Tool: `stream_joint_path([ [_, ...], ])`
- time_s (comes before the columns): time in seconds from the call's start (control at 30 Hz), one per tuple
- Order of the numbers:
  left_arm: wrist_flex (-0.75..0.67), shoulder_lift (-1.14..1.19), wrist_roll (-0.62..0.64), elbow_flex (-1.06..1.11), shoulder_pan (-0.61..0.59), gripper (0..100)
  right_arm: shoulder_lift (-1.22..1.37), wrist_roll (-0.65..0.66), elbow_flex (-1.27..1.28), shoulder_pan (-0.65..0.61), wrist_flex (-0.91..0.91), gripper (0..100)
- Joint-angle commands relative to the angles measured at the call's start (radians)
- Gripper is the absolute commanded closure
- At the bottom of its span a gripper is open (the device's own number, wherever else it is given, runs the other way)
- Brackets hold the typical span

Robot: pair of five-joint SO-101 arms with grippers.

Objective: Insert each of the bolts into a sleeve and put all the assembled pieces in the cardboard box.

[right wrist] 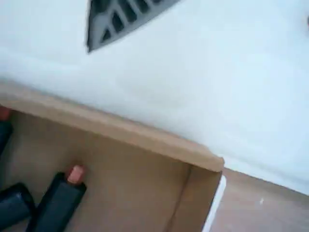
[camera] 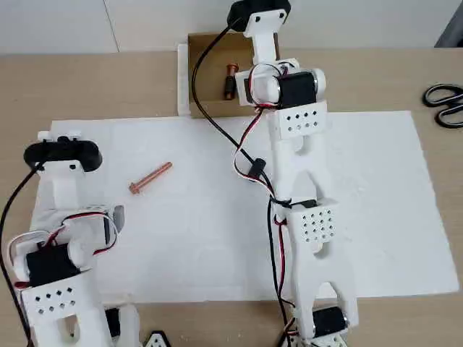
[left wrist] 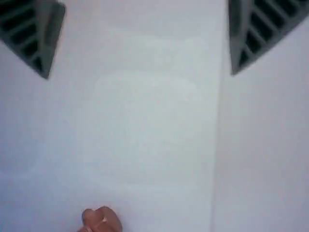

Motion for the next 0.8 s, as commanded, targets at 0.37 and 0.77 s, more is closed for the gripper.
stream_joint_path([
  [0.37, 0.005, -0.012, -0.005, 0.001, -0.003, 77, -0.435, -0.008, 0.373, 0.027, 0.024, 84.1],
  [0.77, 0.003, -0.011, -0.005, 0.002, 0.0, 77, -0.688, -0.081, 1.089, 0.03, -0.059, 84.1],
])
